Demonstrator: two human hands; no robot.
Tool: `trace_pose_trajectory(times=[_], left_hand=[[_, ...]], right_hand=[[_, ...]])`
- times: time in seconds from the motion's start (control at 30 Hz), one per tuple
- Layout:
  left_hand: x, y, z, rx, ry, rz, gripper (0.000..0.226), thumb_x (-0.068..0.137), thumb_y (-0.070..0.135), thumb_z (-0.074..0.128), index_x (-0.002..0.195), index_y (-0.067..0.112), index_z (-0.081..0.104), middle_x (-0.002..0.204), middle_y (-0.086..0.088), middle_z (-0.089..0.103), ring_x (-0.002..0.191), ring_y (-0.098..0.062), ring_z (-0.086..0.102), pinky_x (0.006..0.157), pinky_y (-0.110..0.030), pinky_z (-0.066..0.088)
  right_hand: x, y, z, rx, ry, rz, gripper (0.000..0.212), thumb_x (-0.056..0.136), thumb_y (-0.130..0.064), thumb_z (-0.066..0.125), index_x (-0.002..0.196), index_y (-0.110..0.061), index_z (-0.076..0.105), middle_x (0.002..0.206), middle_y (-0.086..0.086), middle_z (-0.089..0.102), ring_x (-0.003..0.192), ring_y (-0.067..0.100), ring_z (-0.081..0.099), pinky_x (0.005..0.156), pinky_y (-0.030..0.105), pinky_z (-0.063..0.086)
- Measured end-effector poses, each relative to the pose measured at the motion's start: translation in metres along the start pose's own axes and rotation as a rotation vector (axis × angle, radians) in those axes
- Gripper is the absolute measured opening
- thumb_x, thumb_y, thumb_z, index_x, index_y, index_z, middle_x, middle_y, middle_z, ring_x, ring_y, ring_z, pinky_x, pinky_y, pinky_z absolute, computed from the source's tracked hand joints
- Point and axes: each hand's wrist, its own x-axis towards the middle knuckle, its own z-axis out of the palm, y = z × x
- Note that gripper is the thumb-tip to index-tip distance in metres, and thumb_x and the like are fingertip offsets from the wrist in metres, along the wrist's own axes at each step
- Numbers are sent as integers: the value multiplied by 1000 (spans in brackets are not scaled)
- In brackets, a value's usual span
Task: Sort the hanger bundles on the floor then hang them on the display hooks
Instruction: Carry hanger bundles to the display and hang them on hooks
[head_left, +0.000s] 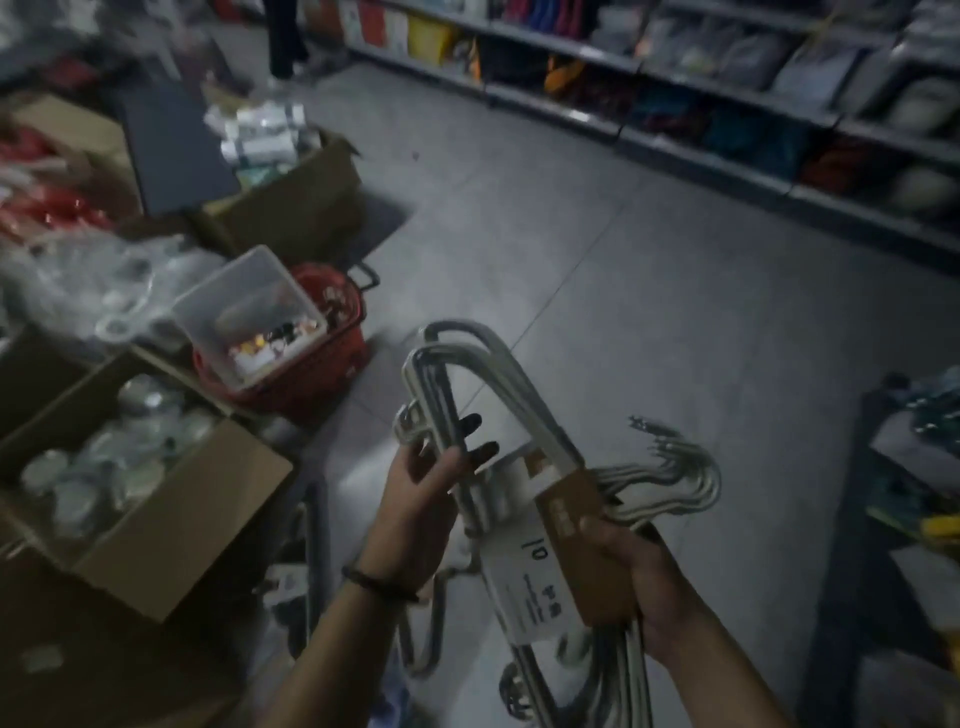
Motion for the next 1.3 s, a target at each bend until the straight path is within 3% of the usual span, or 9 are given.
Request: trace_pose_trajectory(times=[0.07,0.23,0.4,0.47,0.67,0.77,0.9,1.1,1.3], left_hand=[[-7,42,23,22,-19,32,104,55,53,98,135,7,50,122,-12,63,99,-28,69,83,-44,58],[-40,118,75,36,-137,137,72,69,50,85,130,19,62,100,0,50,80,-17,49,71,-37,47],[-81,194,139,249,-325,334,35,81,29,86,104,22,60,90,1,57,82,-14,61,73,-43,56],[-99,211,165,323,-394,392,24,88,24,79,93,28,57,90,-1,57,86,-21,59,76,-52,57],[-174,238,254,318,-679,479,13,96,7,69,99,20,68,82,13,76,82,-4,73,70,-20,57],[-206,238,302,310,-830,514,27,95,23,75,120,12,72,113,-5,78,110,-25,73,92,-45,59],[-240,235,369,376,-927,577,45,87,38,71,118,5,64,84,18,74,82,-8,69,71,-22,55],[-290,239,475,357,-1302,599,67,87,44,74,135,0,57,123,-5,74,117,-20,70,98,-31,56],[-356,237,580,264,-1416,400,16,80,16,75,95,14,79,92,-8,80,84,-22,75,69,-27,61]], right_hand=[[-43,-15,19,-54,25,-65,76,39,-44,103,103,-7,83,108,25,76,98,46,74,93,61,57],[-143,-48,57,-142,180,-202,43,69,-35,92,109,-19,83,114,8,79,103,29,76,94,42,55],[-244,-80,74,-907,575,-125,56,95,-71,50,65,-25,60,63,-12,60,70,13,64,64,31,46],[-291,-100,88,-1029,835,-381,38,93,-69,55,88,-33,67,74,-16,66,71,7,65,65,30,53],[-363,-172,108,-1050,1230,-825,68,82,-65,71,136,-37,40,131,-3,55,116,22,59,86,39,55],[-394,-190,76,-868,1309,-863,40,92,-48,67,129,-38,55,106,-2,68,92,21,66,74,33,52],[-455,-207,17,-858,1442,-752,21,89,-36,69,101,-18,71,88,7,73,86,31,70,71,37,58],[-560,-207,-56,-610,1475,-939,52,100,-39,63,60,-6,54,52,6,55,54,25,61,51,37,42],[-671,-213,-101,-477,1607,-955,54,101,-45,63,62,-7,54,54,7,55,53,22,60,48,29,40]])
